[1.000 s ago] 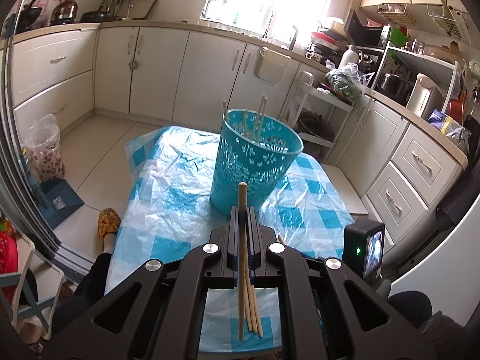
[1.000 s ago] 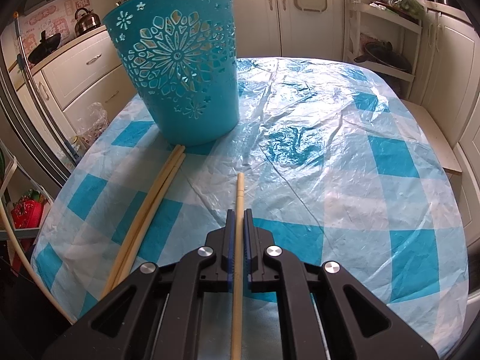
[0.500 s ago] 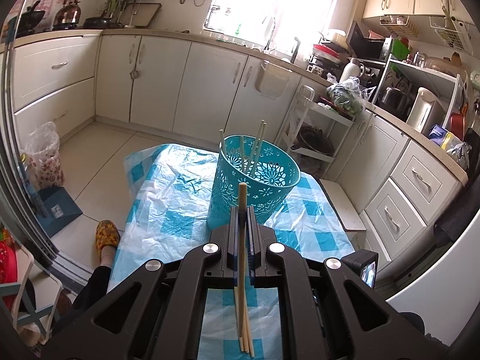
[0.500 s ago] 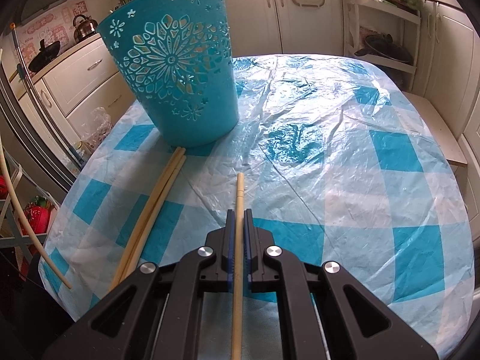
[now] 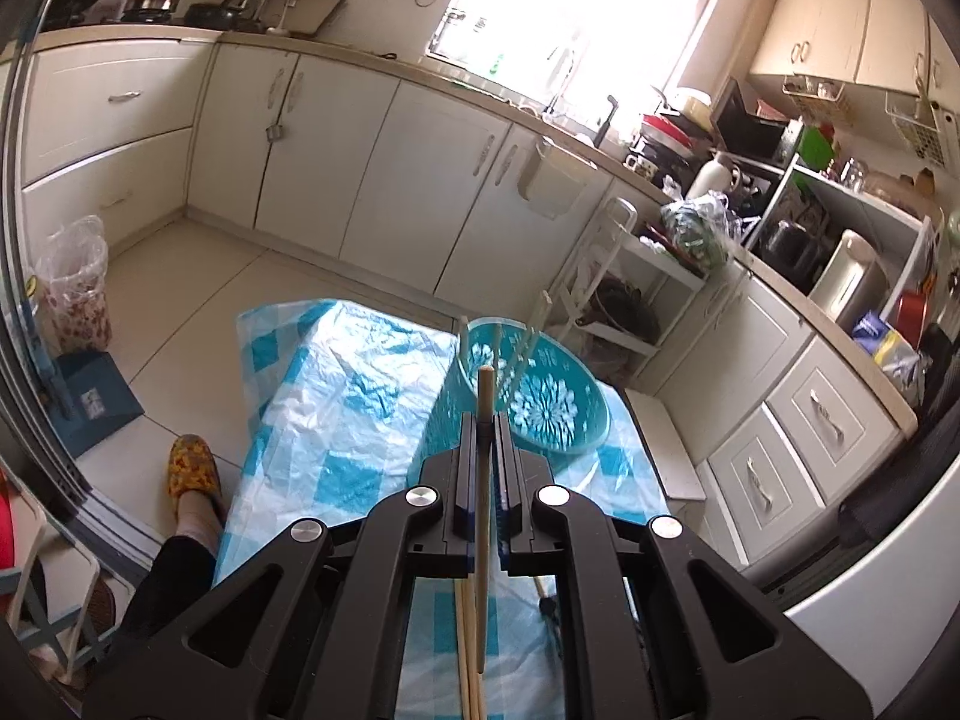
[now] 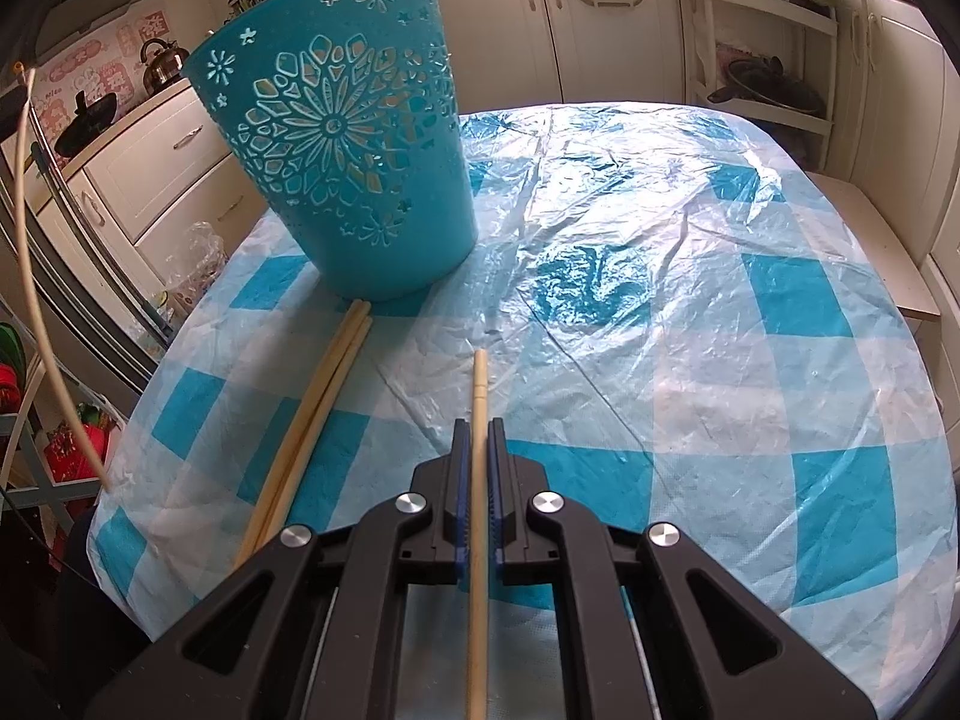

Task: Organize utensils
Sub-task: 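Lower the chopstick into the basket and open the left tool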

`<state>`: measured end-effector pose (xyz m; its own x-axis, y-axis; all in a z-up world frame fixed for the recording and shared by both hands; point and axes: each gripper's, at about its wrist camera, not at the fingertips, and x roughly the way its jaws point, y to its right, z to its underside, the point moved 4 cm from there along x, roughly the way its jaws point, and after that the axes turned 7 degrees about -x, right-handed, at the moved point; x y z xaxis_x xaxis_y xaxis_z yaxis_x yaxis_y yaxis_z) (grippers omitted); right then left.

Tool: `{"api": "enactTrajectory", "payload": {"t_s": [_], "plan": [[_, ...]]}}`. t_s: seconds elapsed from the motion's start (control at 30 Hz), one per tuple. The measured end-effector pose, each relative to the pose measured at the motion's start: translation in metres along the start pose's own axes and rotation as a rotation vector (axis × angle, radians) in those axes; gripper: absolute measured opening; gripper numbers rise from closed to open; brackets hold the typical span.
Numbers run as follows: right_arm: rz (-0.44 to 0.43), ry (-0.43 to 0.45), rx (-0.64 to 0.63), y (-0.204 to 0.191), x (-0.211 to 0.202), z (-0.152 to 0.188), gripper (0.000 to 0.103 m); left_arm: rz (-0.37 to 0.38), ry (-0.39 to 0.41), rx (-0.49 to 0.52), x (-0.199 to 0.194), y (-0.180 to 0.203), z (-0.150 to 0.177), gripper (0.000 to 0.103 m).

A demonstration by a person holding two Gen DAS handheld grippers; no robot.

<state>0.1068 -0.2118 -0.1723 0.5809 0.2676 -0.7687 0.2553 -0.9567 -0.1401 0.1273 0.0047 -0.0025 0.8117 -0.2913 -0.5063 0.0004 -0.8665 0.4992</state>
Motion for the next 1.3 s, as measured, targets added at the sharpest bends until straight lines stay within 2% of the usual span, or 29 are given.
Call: {"api": "enactTrajectory", "payload": {"t_s": [0.27, 0.5, 0.67, 0.73, 0.83, 0.93, 1.03, 1.17, 1.3], "plan": [[-0.022, -0.003, 0.027, 0.005, -0.001, -0.001, 0.006, 0.021, 0.046, 0.006, 0.008, 0.02, -0.037, 0.005], [-0.042, -0.006, 0.042, 0.007, 0.001, -0.002, 0.006, 0.055, 0.154, 0.048, 0.01, 0.061, -0.092, 0.005], [-0.052, -0.01, 0.038, 0.006, 0.003, -0.004, 0.006, 0.02, 0.262, 0.098, 0.023, 0.084, -0.118, 0.005], [-0.059, -0.014, 0.041, 0.007, 0.004, -0.005, 0.006, -0.023, 0.277, 0.142, 0.045, 0.09, -0.117, 0.005], [-0.067, -0.019, 0.043, 0.007, 0.005, -0.007, 0.006, -0.075, 0.258, 0.192, 0.076, 0.094, -0.106, 0.005], [-0.073, -0.02, 0.041, 0.007, 0.006, -0.008, 0.006, -0.143, 0.199, 0.254, 0.109, 0.092, -0.084, 0.005], [-0.074, -0.021, 0.038, 0.007, 0.006, -0.009, 0.006, -0.196, 0.109, 0.248, 0.133, 0.077, -0.064, 0.005], [-0.073, -0.019, 0.035, 0.007, 0.006, -0.008, 0.006, -0.233, 0.087, 0.207, 0.123, 0.058, -0.053, 0.008], [-0.063, -0.018, 0.02, 0.005, 0.006, -0.008, 0.006, -0.264, 0.101, 0.13, 0.087, 0.037, -0.039, 0.024]]}}
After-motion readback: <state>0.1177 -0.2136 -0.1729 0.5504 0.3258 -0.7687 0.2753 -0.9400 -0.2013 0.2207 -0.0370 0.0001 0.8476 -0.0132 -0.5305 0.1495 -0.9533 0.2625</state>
